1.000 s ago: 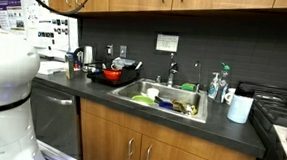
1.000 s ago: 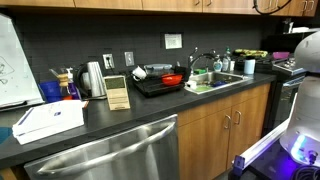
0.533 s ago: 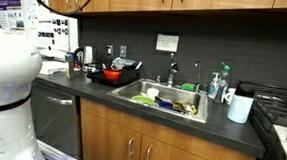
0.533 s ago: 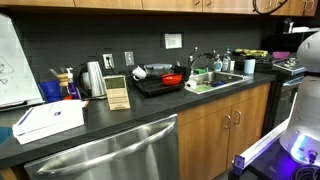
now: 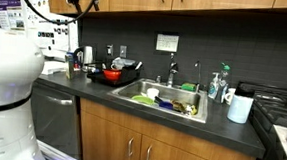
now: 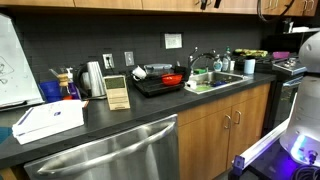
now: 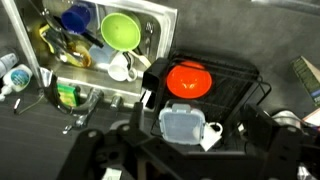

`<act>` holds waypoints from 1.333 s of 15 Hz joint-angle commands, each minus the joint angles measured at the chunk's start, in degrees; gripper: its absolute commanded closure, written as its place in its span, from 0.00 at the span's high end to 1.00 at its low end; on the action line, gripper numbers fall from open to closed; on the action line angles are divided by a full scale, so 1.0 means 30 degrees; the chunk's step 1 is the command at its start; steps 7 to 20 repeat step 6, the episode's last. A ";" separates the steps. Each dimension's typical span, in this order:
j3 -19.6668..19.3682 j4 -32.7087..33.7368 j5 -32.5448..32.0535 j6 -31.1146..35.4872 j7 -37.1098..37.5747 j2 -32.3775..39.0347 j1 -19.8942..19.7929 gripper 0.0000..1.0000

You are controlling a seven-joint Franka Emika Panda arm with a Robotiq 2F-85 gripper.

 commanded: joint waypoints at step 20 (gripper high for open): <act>-0.0684 -0.0159 0.0065 -0.4058 -0.0506 0.1309 0.1696 1.00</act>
